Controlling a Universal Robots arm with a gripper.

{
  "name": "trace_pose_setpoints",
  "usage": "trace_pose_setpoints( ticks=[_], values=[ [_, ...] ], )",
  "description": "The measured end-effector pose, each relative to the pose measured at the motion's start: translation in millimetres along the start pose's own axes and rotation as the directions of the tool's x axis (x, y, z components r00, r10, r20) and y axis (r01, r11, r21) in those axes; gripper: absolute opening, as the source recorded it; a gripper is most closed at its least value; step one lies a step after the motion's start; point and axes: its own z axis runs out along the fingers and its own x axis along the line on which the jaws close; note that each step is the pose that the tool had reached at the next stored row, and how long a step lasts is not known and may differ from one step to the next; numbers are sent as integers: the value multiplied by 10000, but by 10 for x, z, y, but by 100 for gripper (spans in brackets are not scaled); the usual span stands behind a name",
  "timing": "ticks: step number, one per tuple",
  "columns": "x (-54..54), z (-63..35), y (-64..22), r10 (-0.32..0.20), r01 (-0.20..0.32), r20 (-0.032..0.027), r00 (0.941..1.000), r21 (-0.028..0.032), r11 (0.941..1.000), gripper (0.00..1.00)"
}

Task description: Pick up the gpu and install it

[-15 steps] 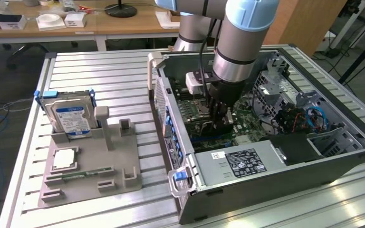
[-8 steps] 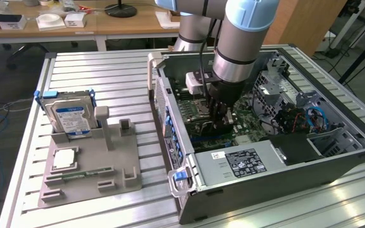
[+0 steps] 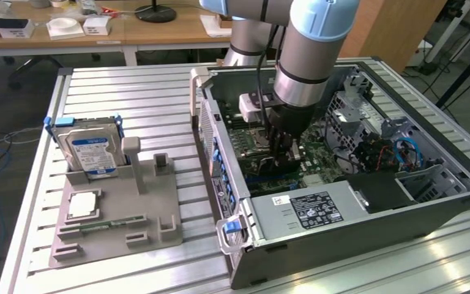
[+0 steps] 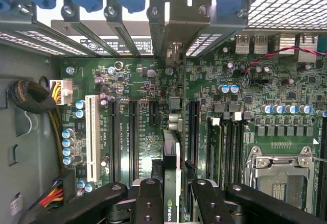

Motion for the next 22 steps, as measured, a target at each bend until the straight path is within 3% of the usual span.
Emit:
trace_pose_setpoints(
  ticks=[22],
  values=[
    [1, 40, 2, -1, 1, -1, 10000, 0, 10000, 26]
  ],
)
